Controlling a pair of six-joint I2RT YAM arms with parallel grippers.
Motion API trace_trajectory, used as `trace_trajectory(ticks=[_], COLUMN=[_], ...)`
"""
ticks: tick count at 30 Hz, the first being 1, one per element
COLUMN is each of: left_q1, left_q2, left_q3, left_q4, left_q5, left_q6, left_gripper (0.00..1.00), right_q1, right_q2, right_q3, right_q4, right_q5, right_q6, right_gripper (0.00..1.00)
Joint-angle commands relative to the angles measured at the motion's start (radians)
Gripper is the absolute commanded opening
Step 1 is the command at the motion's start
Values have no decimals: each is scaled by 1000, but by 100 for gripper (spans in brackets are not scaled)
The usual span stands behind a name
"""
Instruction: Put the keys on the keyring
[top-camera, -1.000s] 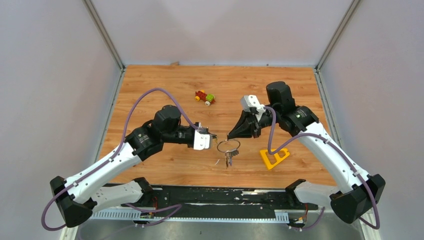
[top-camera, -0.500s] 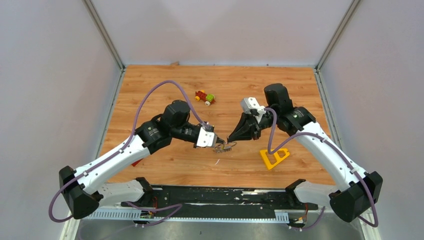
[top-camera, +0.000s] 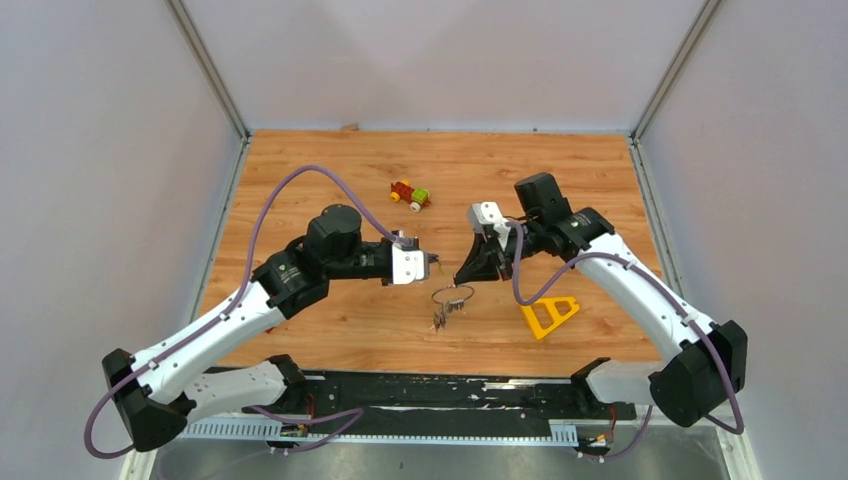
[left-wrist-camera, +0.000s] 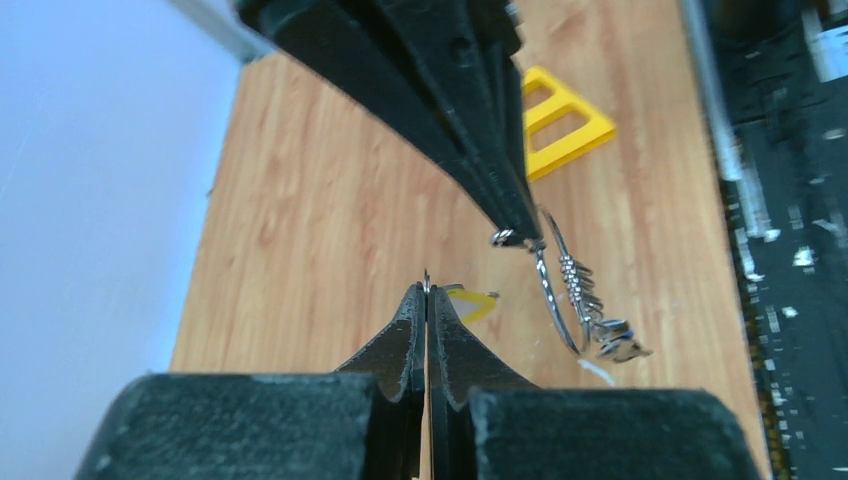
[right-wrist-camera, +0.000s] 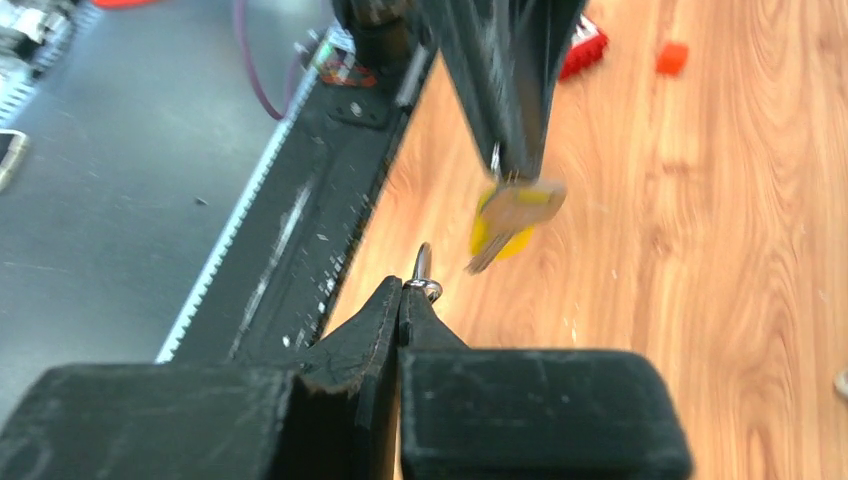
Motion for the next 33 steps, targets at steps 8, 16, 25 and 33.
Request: trace_trajectory(ticks=[8, 16, 25, 33], left_q1=[49, 250, 319, 321], left_q2=[-151, -183, -152, 33], left_q3=[-108, -102, -90, -106], left_q4=[-17, -63, -95, -145], left_q5=[-635, -689, -659, -623], left_q6=[-46, -192, -207, -175], left_gripper=[0, 0, 0, 0], right_q1=[59, 162, 249, 253], right_q2=[114, 271, 444, 434], right_q3=[-100, -113, -56, -58], right_q4=[178, 235, 214, 212], right_q5=[418, 618, 738, 686], right_q6=[128, 115, 116, 106], right_gripper=[0, 0, 4, 0])
